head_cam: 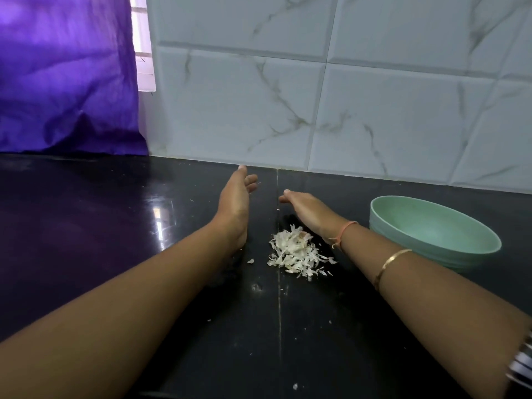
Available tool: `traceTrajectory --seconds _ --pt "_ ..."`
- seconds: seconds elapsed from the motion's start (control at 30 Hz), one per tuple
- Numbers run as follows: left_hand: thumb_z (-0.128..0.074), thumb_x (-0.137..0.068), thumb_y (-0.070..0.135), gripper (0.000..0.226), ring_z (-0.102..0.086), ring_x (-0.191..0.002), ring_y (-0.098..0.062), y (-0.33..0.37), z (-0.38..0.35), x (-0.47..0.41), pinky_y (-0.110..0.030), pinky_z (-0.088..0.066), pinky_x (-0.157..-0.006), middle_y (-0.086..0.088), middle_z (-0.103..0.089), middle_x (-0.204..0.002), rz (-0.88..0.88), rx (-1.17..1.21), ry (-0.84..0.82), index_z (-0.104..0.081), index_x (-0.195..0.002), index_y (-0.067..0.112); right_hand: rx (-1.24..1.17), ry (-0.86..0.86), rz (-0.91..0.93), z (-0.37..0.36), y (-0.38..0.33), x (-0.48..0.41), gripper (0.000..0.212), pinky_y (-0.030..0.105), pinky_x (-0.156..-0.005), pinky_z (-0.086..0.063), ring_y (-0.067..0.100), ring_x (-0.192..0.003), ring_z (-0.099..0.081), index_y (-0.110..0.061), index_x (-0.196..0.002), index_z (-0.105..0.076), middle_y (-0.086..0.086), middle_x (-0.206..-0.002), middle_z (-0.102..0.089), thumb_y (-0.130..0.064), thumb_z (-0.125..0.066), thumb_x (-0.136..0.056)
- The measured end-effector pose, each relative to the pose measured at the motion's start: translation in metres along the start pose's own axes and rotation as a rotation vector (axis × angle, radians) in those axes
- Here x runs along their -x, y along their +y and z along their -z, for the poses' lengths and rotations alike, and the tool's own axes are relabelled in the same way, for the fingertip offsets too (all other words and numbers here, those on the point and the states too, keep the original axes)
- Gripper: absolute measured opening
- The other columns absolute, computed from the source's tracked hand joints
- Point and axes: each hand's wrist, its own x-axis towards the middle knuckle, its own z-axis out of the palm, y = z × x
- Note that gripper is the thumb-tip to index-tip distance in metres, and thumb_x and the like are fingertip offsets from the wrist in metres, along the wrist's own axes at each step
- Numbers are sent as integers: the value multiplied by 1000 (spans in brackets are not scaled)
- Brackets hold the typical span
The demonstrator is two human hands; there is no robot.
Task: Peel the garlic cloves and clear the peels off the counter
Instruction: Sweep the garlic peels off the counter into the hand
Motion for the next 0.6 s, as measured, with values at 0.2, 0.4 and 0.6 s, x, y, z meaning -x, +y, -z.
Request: traceTrajectory --seconds 0.2,0.4,0.6 --pt "-28 -98 44 39 -44 -115 -13 -3 2 -7 -38 -20 -112 -2 -57 -112 20 -91 -20 -58 -98 19 248 -83 19 -3 4 -8 52 37 -94 -42 28 -110 -53 0 -116 -58 16 -123 -57 -35 -22 -101" --pt "-25 -99 45 44 -44 -125 -21 -3 1 -3 -36 -26 -112 -12 -55 -127 85 -98 -107 -58 -98 16 -21 -8 145 3 16 12 45 30 -87 -44 17 -94 -61 -7 -90 -73 3 -98 -71 -19 -30 -98" --pt "-25 -98 49 51 -41 -129 -25 -2 -3 7 -36 -29 -109 -13 -52 -131 133 -186 -237 -56 -114 12 -451 -40 180 5 13 37 41 25 -63 -45 17 -70 -57 -2 -71 -65 9 -74 -66 -6 -31 -93"
